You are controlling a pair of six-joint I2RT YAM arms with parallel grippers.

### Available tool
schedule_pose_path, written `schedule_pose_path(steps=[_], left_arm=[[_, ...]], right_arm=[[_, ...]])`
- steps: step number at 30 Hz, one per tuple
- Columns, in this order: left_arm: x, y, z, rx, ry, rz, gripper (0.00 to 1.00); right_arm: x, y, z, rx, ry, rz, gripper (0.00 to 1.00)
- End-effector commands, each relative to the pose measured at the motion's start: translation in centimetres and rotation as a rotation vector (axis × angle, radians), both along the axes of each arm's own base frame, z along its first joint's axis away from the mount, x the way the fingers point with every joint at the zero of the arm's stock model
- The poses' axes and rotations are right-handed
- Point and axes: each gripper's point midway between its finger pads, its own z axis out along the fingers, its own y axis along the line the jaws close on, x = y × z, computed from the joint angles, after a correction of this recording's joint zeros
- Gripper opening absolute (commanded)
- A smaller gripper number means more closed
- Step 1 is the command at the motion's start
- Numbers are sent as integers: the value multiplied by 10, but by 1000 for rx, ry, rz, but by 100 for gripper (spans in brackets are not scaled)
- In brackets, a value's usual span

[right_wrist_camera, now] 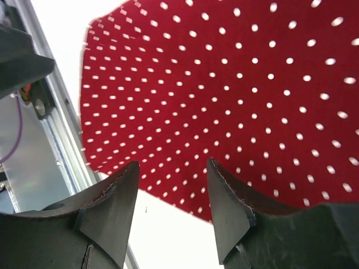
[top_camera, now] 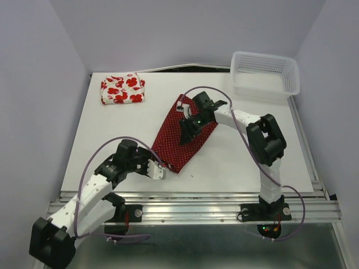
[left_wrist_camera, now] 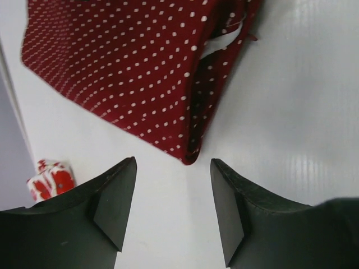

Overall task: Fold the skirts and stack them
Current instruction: Fold the skirt

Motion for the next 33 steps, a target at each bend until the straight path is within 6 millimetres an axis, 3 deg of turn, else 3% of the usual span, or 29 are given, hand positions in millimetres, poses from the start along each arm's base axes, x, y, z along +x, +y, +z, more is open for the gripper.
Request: schedule_pose_path(steps=[1, 4, 8, 11, 15, 18, 23, 27, 30, 33], left_arm=[[11, -18, -9, 33, -20, -117, 64], [15, -26, -19, 61, -12, -146, 62], [11, -23, -50, 161, 12, -218, 55], [15, -25, -64, 190, 5, -226, 53], [25, -30, -70, 202, 6, -220, 37], [24, -28, -79, 230, 23, -236, 30], [25, -35, -78, 203, 32, -253, 30], [23, -34, -77, 221, 51, -244, 4], [27, -40, -55, 167, 71, -195, 0], [16, -40, -35, 123, 128, -169, 0]], right_arm=[[5, -1, -30, -45, 17, -18, 57], [6, -8, -56, -111, 39, -32, 56], [8, -17, -82, -194, 58, -44, 54], [8, -20, -90, -221, 67, -44, 54], [4, -22, -97, -240, 97, -34, 54], [2, -22, -98, -241, 107, -27, 54], [4, -21, -98, -238, 108, -22, 54], [5, -22, -96, -242, 93, -18, 54], [6, -23, -94, -244, 83, -17, 53], [4, -23, -93, -244, 86, -14, 53]])
